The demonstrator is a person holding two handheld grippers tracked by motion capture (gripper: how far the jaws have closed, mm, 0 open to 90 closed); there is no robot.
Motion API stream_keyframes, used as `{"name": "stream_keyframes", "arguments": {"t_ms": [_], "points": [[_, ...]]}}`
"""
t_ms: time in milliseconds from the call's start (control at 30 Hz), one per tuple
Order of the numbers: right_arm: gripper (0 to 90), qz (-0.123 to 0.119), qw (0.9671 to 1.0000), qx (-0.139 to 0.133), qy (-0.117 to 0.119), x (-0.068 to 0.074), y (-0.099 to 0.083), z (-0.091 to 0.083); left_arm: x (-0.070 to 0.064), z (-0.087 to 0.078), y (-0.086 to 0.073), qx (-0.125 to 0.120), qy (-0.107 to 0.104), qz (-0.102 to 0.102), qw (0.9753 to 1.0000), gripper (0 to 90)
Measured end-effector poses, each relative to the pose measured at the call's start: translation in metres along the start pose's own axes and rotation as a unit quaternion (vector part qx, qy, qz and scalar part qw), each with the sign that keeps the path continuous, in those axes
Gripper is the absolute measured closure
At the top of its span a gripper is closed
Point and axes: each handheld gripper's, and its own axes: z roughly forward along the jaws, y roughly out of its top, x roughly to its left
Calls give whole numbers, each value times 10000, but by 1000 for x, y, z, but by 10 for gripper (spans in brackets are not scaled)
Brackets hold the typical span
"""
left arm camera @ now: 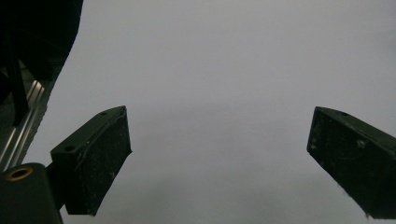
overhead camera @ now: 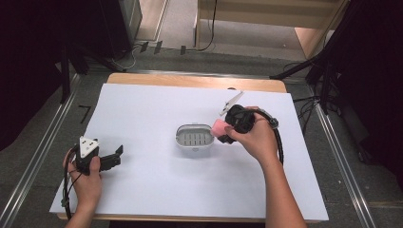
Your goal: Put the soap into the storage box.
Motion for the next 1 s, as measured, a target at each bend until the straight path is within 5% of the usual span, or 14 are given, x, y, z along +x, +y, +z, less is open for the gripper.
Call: {"name": "stream_keyframes", "arguments": {"t_ms": [1000], "points": [[387, -838, 9954, 248, 390, 9, 33, 31, 0, 0, 0, -29, 9, 5, 10000, 65]]}}
